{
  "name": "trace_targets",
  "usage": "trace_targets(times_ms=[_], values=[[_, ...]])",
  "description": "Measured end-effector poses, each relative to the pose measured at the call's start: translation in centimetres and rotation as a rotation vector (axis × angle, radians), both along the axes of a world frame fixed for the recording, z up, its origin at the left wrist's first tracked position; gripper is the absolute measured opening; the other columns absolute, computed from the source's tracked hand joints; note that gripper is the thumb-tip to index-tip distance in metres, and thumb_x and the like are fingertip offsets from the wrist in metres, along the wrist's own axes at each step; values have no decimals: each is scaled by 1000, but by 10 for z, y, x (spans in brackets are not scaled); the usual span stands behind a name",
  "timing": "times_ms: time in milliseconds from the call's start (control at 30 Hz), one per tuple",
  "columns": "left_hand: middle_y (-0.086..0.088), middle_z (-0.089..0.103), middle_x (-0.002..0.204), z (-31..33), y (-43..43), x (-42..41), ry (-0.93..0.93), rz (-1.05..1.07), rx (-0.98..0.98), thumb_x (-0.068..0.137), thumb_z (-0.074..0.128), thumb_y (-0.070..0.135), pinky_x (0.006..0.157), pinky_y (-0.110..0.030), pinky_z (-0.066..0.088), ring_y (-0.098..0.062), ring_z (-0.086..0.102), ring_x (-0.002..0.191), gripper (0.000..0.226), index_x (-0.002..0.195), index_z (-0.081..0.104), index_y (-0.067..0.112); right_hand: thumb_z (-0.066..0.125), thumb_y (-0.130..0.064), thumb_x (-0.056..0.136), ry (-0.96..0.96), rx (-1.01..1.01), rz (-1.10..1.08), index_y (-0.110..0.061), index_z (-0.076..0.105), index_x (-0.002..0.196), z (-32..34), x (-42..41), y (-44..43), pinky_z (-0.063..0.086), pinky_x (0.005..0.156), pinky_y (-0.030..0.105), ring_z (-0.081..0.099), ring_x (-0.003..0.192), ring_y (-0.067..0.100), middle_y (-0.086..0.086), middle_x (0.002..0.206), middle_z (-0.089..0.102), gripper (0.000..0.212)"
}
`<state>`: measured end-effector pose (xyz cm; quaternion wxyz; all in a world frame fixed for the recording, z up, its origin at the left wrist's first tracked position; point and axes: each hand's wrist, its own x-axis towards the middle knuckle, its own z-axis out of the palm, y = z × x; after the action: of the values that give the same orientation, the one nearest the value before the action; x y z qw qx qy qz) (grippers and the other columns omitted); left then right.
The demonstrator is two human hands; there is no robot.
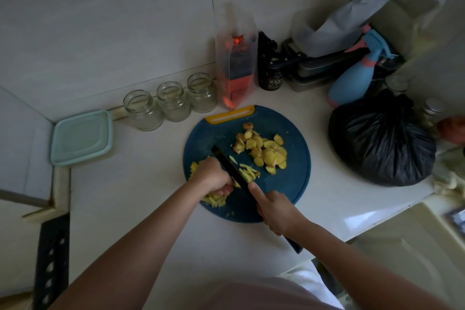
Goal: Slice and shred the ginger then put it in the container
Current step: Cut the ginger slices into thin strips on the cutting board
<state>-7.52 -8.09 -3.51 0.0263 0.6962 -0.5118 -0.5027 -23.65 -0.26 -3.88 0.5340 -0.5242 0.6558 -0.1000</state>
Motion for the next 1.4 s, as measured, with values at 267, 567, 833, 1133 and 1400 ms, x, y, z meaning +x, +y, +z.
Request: trace_targets(times_ms=[267,567,833,1133,1400], values=[[-7,69,64,0,-2,0,13,-30,-6,85,64,4,51,-22,52,-10,64,50,7,84,70,0,23,-61,97,44,31,19,-15,36,62,10,8,1,35,43,18,37,39,8,6,58,40,59],[-13,71,72,-6,-6,1,47,-9,19,82,66,1,55,-27,57,-21,70,62,9,89,69,-3,16,-44,105,192,67,79,-2,47,127,16,23,-5,43,76,38,54,80,29,3,68,36,57],[-13,72,73,-12,-11,1,17,-23,29,82,65,3,59,-30,59,-22,71,63,6,83,69,-3,14,-49,103,174,135,95,-1,49,128,16,27,-14,44,76,36,40,59,14,2,68,39,64],[-10,71,66,-10,-4,-1,-15,27,12,84,63,6,60,-30,59,-19,70,58,11,81,71,-1,20,-69,93,6,135,-251,-12,48,77,-3,40,-19,46,45,28,54,56,20,9,72,53,66],[-14,70,70,-3,-4,-2,49,55,85,84,63,-1,53,-25,54,-17,68,57,10,91,69,-6,34,-72,89,-158,139,-245,-13,41,60,1,17,2,32,37,22,36,34,14,2,49,41,66]])
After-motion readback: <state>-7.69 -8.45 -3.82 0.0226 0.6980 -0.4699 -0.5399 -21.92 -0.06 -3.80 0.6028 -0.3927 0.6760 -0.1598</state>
